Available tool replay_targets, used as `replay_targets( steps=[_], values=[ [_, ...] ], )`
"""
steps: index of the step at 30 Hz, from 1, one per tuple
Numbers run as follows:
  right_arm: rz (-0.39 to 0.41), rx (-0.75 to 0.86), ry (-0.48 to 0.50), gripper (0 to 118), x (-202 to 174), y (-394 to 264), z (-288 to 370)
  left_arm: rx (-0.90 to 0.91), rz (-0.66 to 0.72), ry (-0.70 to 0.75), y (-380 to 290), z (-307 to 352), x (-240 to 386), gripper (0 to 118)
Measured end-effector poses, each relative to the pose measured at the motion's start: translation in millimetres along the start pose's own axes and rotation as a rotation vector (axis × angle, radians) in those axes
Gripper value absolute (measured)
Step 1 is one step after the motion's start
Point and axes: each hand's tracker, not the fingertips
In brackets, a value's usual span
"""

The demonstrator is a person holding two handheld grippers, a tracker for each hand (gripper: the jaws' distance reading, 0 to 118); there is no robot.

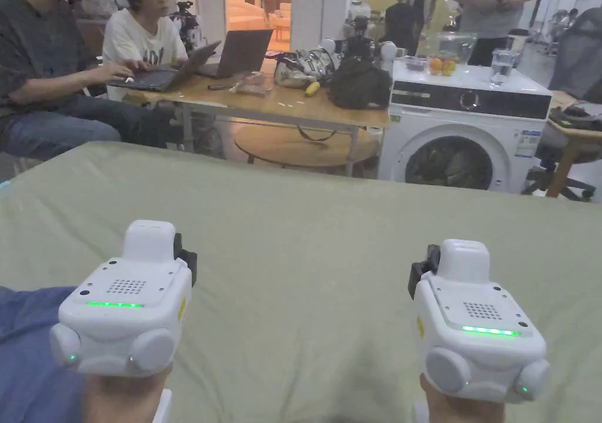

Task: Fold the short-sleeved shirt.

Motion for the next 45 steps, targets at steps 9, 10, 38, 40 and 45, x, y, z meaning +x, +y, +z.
replay_targets(
  steps=[9, 10, 38, 40, 45],
  values=[
    [0.004, -0.036, 0.202, 0, -108.6, -3.5, 2.7, -0.305, 0.023, 0.163, -3.8, 28.4, -117.6, 0],
    [0.006, -0.039, 0.219, 0, -118.3, -5.5, 4.1, -0.307, 0.035, 0.189, -7.9, 28.9, -132.8, 0],
    [0.060, -0.100, 0.241, 0, -126.6, -35.9, -6.2, -0.791, 0.061, 0.033, -126.3, -9.8, -195.9, 0],
    [0.058, -0.108, 0.242, 0, -125.8, -36.7, -6.5, -0.792, 0.078, 0.037, -126.8, -7.9, -198.9, 0],
    [0.057, -0.112, 0.239, 0, -120.6, -38.1, -2.5, -0.737, 0.158, 0.024, -122.2, -0.8, -206.0, 0]
  ],
)
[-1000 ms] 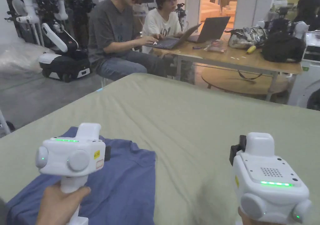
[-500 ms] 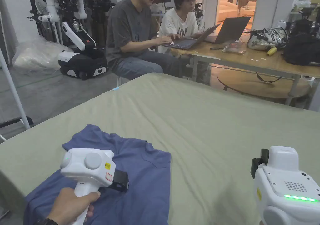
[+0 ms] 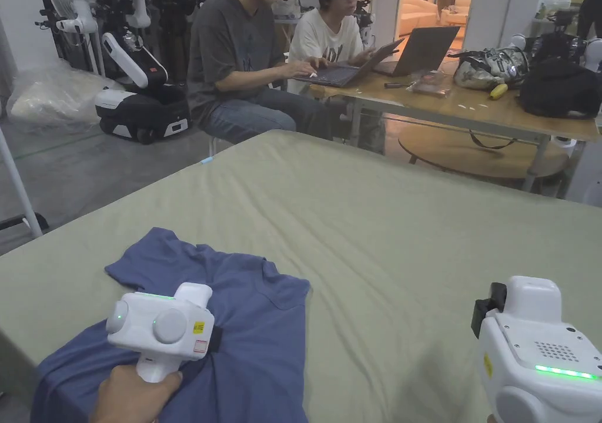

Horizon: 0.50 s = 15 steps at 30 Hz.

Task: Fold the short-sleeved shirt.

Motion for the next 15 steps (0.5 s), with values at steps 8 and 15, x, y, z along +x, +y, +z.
replay_targets(
  steps=[8, 15],
  values=[
    [0.001, 0.016, -0.027, 0, 21.2, 9.3, 7.1, 0.228, 0.029, -0.076, 44.2, 67.1, 7.8, 0],
    [-0.010, 0.035, -0.070, 0, 50.0, 22.0, 17.3, 0.408, -0.019, -0.208, 107.0, 130.9, 61.6, 0]
  ],
)
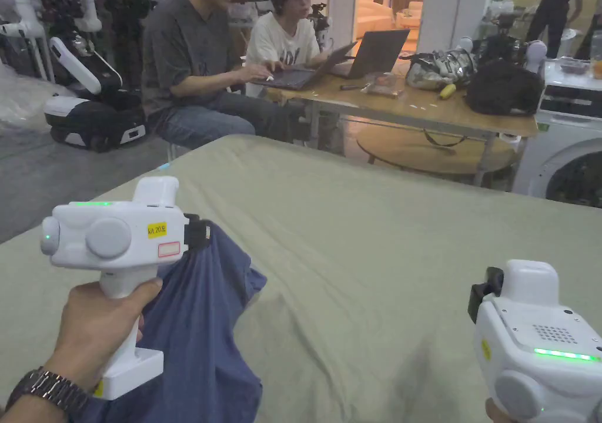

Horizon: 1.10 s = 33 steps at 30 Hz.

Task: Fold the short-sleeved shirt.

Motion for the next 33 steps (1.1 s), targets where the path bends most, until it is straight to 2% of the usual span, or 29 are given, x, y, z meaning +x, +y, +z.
replay_targets(
  steps=[7, 13, 18, 24, 26, 30, 33],
  values=[
    [-0.027, 0.013, -0.076, 0, 47.7, 10.9, 13.8, 0.043, -0.140, -0.189, 49.9, -14.7, 112.2, 0],
    [-0.037, 0.030, -0.173, 0, 101.7, 17.1, 38.4, 0.048, -0.232, -0.386, 59.5, -42.7, 229.1, 0],
    [-0.025, 0.045, -0.281, 0, 154.2, 18.3, 68.2, 0.013, -0.256, -0.571, 47.1, -67.1, 329.7, 0],
    [-0.025, 0.049, -0.430, 0, 217.2, 12.8, 107.9, -0.062, -0.308, -0.765, -9.0, -79.3, 435.6, 0],
    [-0.043, 0.041, -0.466, 0, 237.2, 7.4, 118.8, -0.146, -0.372, -0.822, -41.8, -80.8, 458.7, 0],
    [-0.065, 0.011, -0.515, 0, 262.3, -3.4, 129.9, -0.242, -0.396, -0.808, -98.2, -89.0, 476.3, 0],
    [-0.074, -0.013, -0.526, 0, 271.0, -12.0, 132.0, -0.308, -0.361, -0.816, -131.2, -95.6, 475.0, 0]
  ],
)
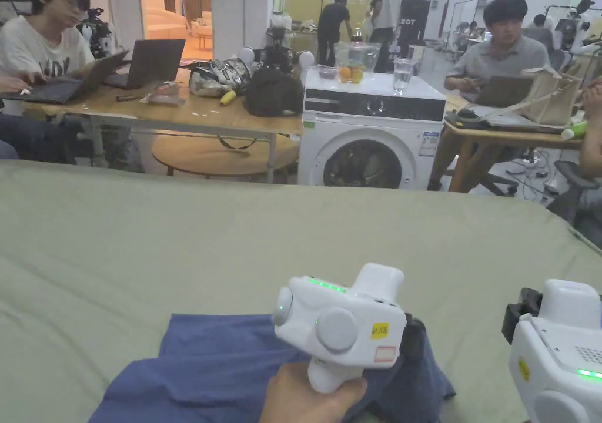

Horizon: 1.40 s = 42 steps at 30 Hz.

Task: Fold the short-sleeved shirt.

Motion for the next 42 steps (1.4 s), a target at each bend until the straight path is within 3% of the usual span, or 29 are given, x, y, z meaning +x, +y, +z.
replay_targets(
  steps=[1, 4, 7, 14, 15, 17, 24, 27, 33, 37, 42],
  values=[
    [-0.002, -0.007, 0.001, 0, 0.9, -2.1, -0.8, -0.028, 0.021, -0.005, -7.0, -3.3, -0.6, 7],
    [-0.007, -0.021, 0.011, 0, -2.0, -4.7, -0.9, -0.067, 0.098, -0.051, -20.8, -2.3, -9.1, 41],
    [-0.008, -0.024, 0.039, 0, -10.9, -3.4, -0.3, -0.013, 0.115, 0.006, -20.8, 20.2, -19.0, 46],
    [0.008, -0.014, 0.117, 0, -42.3, 5.8, 5.1, 0.209, 0.163, 0.290, -29.7, 102.8, -63.3, 45],
    [0.007, -0.014, 0.127, 0, -47.1, 6.6, 4.7, 0.233, 0.160, 0.323, -34.3, 113.6, -70.8, 40],
    [0.003, -0.019, 0.144, 0, -55.7, 7.7, 5.9, 0.222, 0.169, 0.381, -41.8, 128.9, -85.9, 0],
    [0.003, -0.048, 0.191, 0, -81.1, 5.9, -4.9, 0.182, 0.241, 0.540, -53.9, 169.1, -150.4, 0],
    [0.023, -0.067, 0.203, 0, -89.8, 4.6, -12.6, 0.179, 0.313, 0.558, -43.6, 178.0, -188.8, 0],
    [0.030, -0.094, 0.221, 0, -97.1, 3.1, -26.6, -0.003, 0.395, 0.558, -20.1, 157.9, -259.5, 0],
    [0.034, -0.111, 0.222, 0, -98.2, -0.7, -32.1, -0.109, 0.460, 0.509, -18.7, 123.2, -294.0, 64],
    [0.037, -0.136, 0.217, 0, -92.4, -3.9, -37.5, -0.294, 0.463, 0.563, -37.0, 66.9, -323.7, 66]
  ],
)
